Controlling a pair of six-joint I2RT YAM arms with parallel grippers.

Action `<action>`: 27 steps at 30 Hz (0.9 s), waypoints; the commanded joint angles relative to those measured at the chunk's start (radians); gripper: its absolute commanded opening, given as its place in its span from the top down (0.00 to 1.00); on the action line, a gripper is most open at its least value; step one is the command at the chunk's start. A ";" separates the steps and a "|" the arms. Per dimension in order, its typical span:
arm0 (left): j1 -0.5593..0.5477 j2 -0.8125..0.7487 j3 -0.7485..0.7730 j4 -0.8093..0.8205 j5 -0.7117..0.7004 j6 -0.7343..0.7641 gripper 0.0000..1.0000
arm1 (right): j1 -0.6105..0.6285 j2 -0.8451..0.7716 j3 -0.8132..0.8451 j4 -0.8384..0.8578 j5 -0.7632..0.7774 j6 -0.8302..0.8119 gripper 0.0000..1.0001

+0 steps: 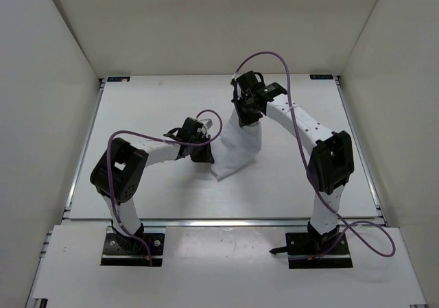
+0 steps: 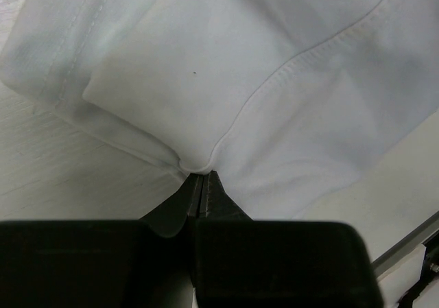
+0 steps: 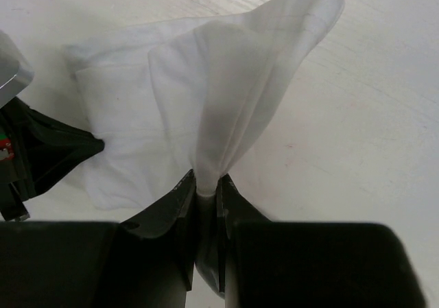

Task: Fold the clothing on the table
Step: Fold the skirt

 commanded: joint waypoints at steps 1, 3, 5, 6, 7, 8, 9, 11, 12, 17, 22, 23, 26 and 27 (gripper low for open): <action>0.000 -0.003 -0.021 -0.079 0.013 0.022 1.00 | 0.024 -0.036 0.011 0.017 -0.051 0.047 1.00; 0.023 -0.028 -0.021 -0.098 0.023 0.015 1.00 | 0.025 -0.073 -0.030 0.027 -0.039 0.054 1.00; 0.048 -0.081 -0.015 -0.117 0.029 0.012 1.00 | -0.004 -0.089 -0.070 0.047 -0.046 0.054 1.00; 0.065 -0.112 -0.007 -0.142 0.026 0.013 1.00 | -0.019 -0.096 -0.069 0.048 -0.047 0.058 1.00; 0.069 -0.129 0.020 -0.150 0.015 0.022 1.00 | -0.037 -0.104 -0.081 0.054 -0.050 0.061 1.00; 0.075 -0.153 0.063 -0.180 0.009 0.036 1.00 | -0.036 -0.109 -0.103 0.065 -0.047 0.060 1.00; 0.072 -0.175 0.088 -0.205 0.012 0.042 1.00 | -0.044 -0.118 -0.118 0.080 -0.048 0.058 1.00; 0.063 -0.186 0.184 -0.205 0.050 0.058 1.00 | -0.045 -0.124 -0.162 0.096 -0.053 0.068 1.00; 0.057 -0.183 0.229 -0.196 0.073 0.056 1.00 | -0.047 -0.127 -0.184 0.109 -0.062 0.072 1.00; -0.018 -0.110 0.258 -0.075 0.147 -0.019 1.00 | -0.047 -0.113 -0.210 0.139 -0.094 0.074 1.00; -0.087 -0.029 0.341 -0.223 -0.021 0.027 1.00 | -0.071 -0.109 -0.213 0.137 -0.103 0.049 1.00; -0.086 -0.031 0.369 -0.237 -0.077 0.039 1.00 | -0.077 -0.104 -0.213 0.139 -0.099 0.045 1.00; -0.017 -0.080 0.309 -0.196 -0.106 0.024 1.00 | -0.103 -0.121 -0.239 0.151 -0.113 0.043 1.00; 0.029 -0.088 0.267 -0.196 -0.103 0.009 1.00 | -0.111 -0.116 -0.238 0.159 -0.117 0.037 1.00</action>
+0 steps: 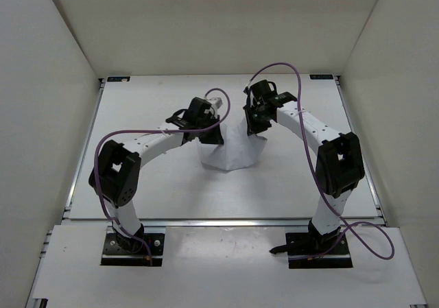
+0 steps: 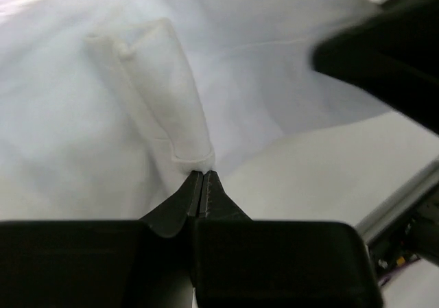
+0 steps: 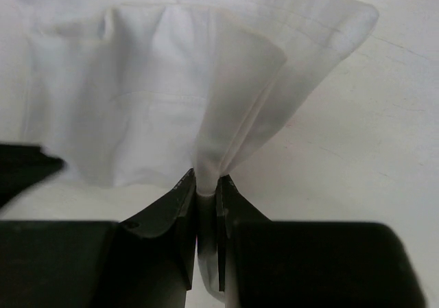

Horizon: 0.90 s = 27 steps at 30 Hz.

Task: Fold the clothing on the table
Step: Fold the skirt

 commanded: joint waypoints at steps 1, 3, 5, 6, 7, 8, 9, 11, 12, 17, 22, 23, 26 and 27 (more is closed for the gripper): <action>0.135 -0.081 -0.079 0.009 -0.075 -0.007 1.00 | -0.035 -0.040 -0.016 0.049 -0.019 -0.015 1.00; 0.188 -0.095 -0.134 0.000 -0.083 -0.009 1.00 | -0.046 -0.045 -0.019 0.045 -0.019 -0.022 1.00; 0.230 -0.124 -0.193 0.021 -0.091 0.001 1.00 | -0.054 -0.041 -0.027 0.043 -0.019 -0.030 0.99; 0.250 -0.130 -0.232 0.033 -0.078 0.001 1.00 | -0.054 -0.043 -0.034 0.040 -0.021 -0.028 0.99; 0.270 -0.135 -0.252 0.036 -0.072 -0.004 1.00 | -0.061 -0.043 -0.033 0.044 -0.028 -0.039 1.00; 0.273 -0.127 -0.263 0.044 -0.065 -0.006 1.00 | -0.063 -0.042 -0.030 0.046 -0.022 -0.035 1.00; 0.275 -0.129 -0.277 0.039 -0.077 0.007 1.00 | -0.057 -0.037 -0.035 0.045 -0.028 -0.038 1.00; 0.287 -0.103 -0.264 0.030 -0.081 0.016 0.83 | -0.066 -0.035 -0.028 0.043 -0.034 -0.042 1.00; 0.288 -0.094 -0.259 0.016 -0.078 0.022 0.77 | -0.068 -0.031 -0.025 0.051 -0.037 -0.042 1.00; 0.322 -0.103 -0.140 -0.060 -0.133 0.068 0.44 | -0.072 -0.017 -0.019 0.052 -0.051 -0.041 1.00; 0.310 -0.123 0.022 -0.088 -0.083 0.067 0.54 | -0.065 -0.014 -0.025 0.063 -0.054 -0.042 1.00; 0.287 -0.124 0.045 -0.082 -0.046 0.050 0.64 | -0.072 -0.014 -0.028 0.066 -0.054 -0.042 1.00; 0.195 -0.106 0.050 -0.004 0.029 0.011 0.84 | -0.077 -0.006 -0.016 0.072 -0.056 -0.039 1.00; 0.157 -0.091 0.024 0.036 0.069 -0.019 0.86 | -0.080 -0.002 -0.012 0.068 -0.063 -0.045 1.00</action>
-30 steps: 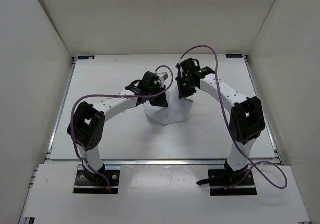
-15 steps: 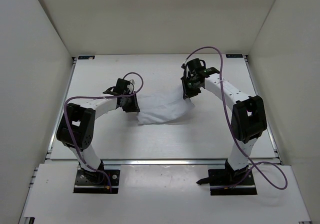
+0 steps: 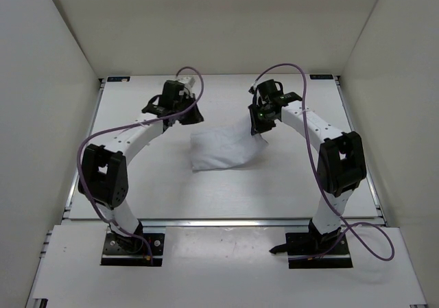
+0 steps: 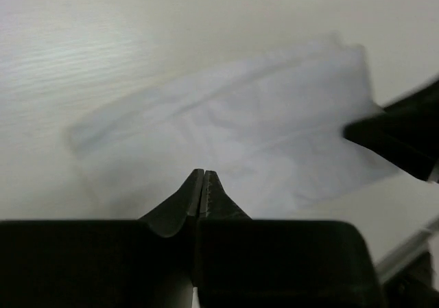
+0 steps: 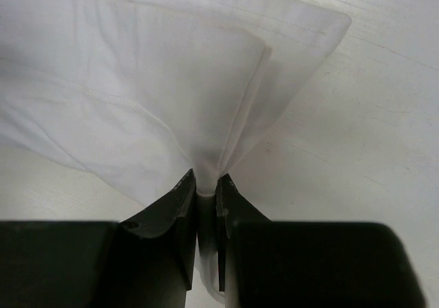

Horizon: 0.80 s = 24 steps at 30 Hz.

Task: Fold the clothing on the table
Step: Fold the skirt

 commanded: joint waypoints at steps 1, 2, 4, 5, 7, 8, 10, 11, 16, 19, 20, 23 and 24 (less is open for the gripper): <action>-0.120 -0.003 -0.028 0.096 0.160 -0.058 0.94 | -0.020 0.000 0.036 0.027 -0.011 -0.007 1.00; -0.154 0.021 -0.057 0.121 0.180 -0.084 1.00 | -0.020 0.009 0.053 0.024 -0.011 -0.015 1.00; -0.203 0.053 -0.115 0.156 0.206 -0.115 1.00 | -0.017 0.015 0.089 0.018 -0.001 -0.027 1.00; -0.209 0.069 -0.126 0.176 0.218 -0.122 1.00 | -0.023 0.029 0.091 0.012 -0.001 -0.026 0.99; -0.217 0.084 -0.211 0.252 0.256 -0.183 1.00 | -0.019 0.041 0.135 0.001 0.000 -0.029 1.00; -0.214 0.092 -0.225 0.312 0.272 -0.196 1.00 | -0.017 0.037 0.143 -0.008 0.000 -0.027 1.00; -0.209 0.126 -0.270 0.357 0.258 -0.222 1.00 | -0.002 0.054 0.184 -0.027 0.011 -0.030 1.00; -0.205 0.141 -0.264 0.359 0.238 -0.227 1.00 | 0.000 0.055 0.195 -0.030 0.008 -0.035 1.00; -0.194 0.236 -0.227 0.391 0.171 -0.208 1.00 | 0.035 0.061 0.234 -0.059 0.002 -0.029 1.00; -0.200 0.285 -0.195 0.369 0.198 -0.220 1.00 | 0.050 0.073 0.280 -0.082 -0.009 -0.021 1.00; -0.202 0.296 -0.210 0.382 0.209 -0.239 1.00 | 0.061 0.077 0.298 -0.086 -0.018 -0.018 1.00; -0.179 0.331 -0.227 0.446 0.340 -0.320 1.00 | 0.070 0.093 0.342 -0.073 -0.066 -0.001 0.99; -0.166 0.348 -0.230 0.458 0.358 -0.348 1.00 | 0.078 0.098 0.350 -0.067 -0.069 0.005 1.00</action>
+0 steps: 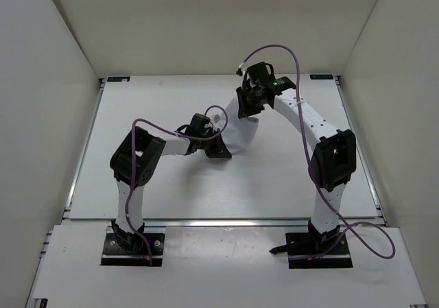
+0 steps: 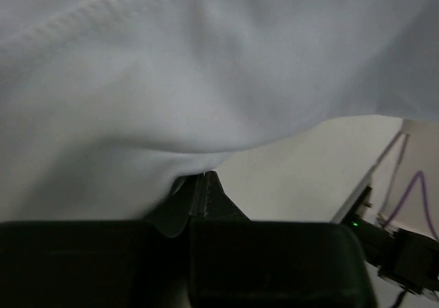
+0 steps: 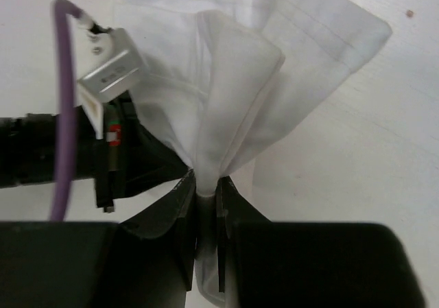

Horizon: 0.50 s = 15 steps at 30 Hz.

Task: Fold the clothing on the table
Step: Fold the skirt

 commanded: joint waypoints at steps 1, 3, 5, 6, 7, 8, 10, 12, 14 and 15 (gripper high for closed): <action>0.026 0.056 -0.017 0.043 0.099 -0.086 1.00 | 0.030 0.029 0.087 0.015 -0.057 0.016 1.00; 0.036 0.062 -0.012 0.040 0.116 -0.098 1.00 | 0.054 0.087 0.144 -0.013 -0.066 0.017 1.00; 0.027 0.055 -0.018 0.039 0.129 -0.103 1.00 | 0.074 0.113 0.184 -0.042 -0.060 0.007 1.00; 0.041 0.041 -0.035 0.060 0.143 -0.118 1.00 | 0.079 0.131 0.215 -0.044 -0.053 0.001 1.00; 0.050 0.023 -0.058 0.091 0.181 -0.149 1.00 | 0.088 0.138 0.224 -0.051 -0.043 -0.006 1.00; 0.055 0.006 -0.072 0.103 0.223 -0.164 1.00 | 0.093 0.150 0.229 -0.054 -0.037 -0.006 1.00; 0.082 -0.091 -0.145 0.183 0.269 -0.219 1.00 | 0.087 0.158 0.230 -0.053 -0.039 -0.003 1.00; 0.108 -0.191 -0.201 0.197 0.289 -0.224 1.00 | 0.073 0.167 0.238 -0.062 -0.033 -0.006 1.00; 0.142 -0.298 -0.235 0.159 0.295 -0.211 1.00 | 0.062 0.168 0.243 -0.067 -0.025 -0.021 1.00; 0.174 -0.323 -0.244 0.154 0.295 -0.206 1.00 | 0.054 0.173 0.241 -0.068 -0.022 -0.027 1.00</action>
